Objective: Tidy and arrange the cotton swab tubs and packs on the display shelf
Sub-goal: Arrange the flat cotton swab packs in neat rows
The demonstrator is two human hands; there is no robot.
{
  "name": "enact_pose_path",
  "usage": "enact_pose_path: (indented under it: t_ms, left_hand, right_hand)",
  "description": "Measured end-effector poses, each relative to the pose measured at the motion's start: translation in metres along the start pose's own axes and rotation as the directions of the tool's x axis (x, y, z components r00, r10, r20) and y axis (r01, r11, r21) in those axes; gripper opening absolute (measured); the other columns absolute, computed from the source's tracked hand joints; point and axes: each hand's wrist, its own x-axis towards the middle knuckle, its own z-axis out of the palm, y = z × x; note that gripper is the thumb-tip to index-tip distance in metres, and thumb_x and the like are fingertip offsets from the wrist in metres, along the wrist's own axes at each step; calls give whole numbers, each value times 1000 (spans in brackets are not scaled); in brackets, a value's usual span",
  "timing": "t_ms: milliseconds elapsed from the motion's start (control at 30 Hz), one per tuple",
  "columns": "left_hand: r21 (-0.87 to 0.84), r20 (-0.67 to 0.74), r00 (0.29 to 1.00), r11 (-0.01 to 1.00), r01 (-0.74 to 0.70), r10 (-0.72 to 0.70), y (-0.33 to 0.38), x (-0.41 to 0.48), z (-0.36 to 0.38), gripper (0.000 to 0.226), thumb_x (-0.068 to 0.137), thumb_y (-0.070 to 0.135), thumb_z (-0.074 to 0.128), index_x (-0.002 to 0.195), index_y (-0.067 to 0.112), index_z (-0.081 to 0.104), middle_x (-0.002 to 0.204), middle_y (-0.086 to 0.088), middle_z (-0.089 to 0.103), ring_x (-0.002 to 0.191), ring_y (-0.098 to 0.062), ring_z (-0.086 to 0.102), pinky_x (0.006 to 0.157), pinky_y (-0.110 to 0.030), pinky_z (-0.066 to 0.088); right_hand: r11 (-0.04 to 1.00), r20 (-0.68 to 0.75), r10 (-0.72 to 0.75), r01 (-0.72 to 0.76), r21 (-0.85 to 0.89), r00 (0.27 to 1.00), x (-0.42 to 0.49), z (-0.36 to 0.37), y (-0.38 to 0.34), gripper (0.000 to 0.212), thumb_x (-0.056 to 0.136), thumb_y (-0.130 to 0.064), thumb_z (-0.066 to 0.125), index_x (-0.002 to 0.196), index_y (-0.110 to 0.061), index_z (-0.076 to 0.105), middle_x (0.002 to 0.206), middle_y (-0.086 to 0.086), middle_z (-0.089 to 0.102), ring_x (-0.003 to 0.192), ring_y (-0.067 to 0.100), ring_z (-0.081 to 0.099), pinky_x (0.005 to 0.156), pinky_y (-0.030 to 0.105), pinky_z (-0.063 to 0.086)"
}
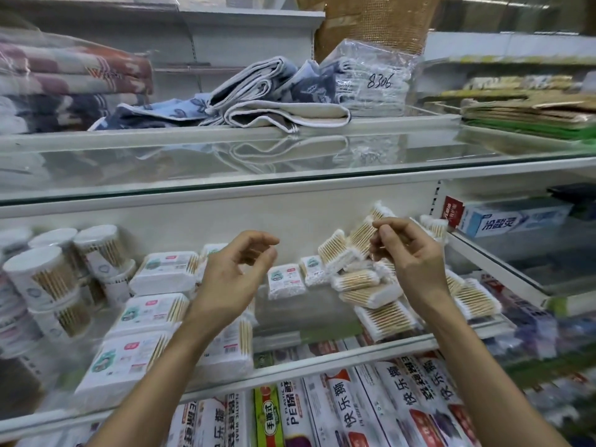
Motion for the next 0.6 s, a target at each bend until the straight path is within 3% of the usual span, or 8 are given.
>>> enact_pose_path:
  t_ms: [33,100,200,333,467,600]
  left_hand:
    - [187,74,997,981,-50,37,-5,7,2,18,94,27,65,111,29,67,101,12,70,96,-3,63,84,-16,50]
    - [511,273,960,836,-201,64,-16,21,11,34,92,39,66,124,29,60,117,11,67,109,-7,59,97,-29,47]
    - [741,447,893,578,-343,-44,-33,37,29,48,91,47,62,134,29,52,131,3,61,120,-19,53,106,-39,35]
    - [823,497,858,384,-419,-128,-47,47,49,42,92,45,58,128,24,56,126,-2,63,116,-26,57,103,-42,35]
    - [847,482,867,318,-425,-127,-55,52,53,33,91,39,57,120,23,58,119,-1,66,108,-27,61,96,-39,37]
    - [858,476,870,287,-426,-130,-58,57,54,34,91,39,58,121,23,57,118,-1,67,108,-28,61,92,-38,36]
  right_hand:
    - [1000,13,-8,8,0,1000,2,-1,2,13,99,-5,54,105,-3,66,81,3,68,79,19,64,74,29,57]
    - [1000,37,-16,16,-1,999,6,0,6,14,100,-6,55,106,-3,66,84,5,68,81,19,64,74,29,56]
    - [999,57,16,-13,-50,998,14,1,11,13,99,-10,57,104,-14,68,85,-2,70,84,14,65,76,27,55]
    - [981,113,30,-8,-193,993,23,2,16,14,99,-14,59,107,-20,69,93,-9,71,90,9,67,80,27,56]
    - [904,214,-52,137,-405,975,33,1,20,13,97,-18,63,108,-23,69,98,-12,68,91,5,64,75,21,55]
    - [759,413,-93,333,-559,906,47,3,27,16,95,-22,66,110,-27,67,102,-15,62,94,-1,57,82,18,50]
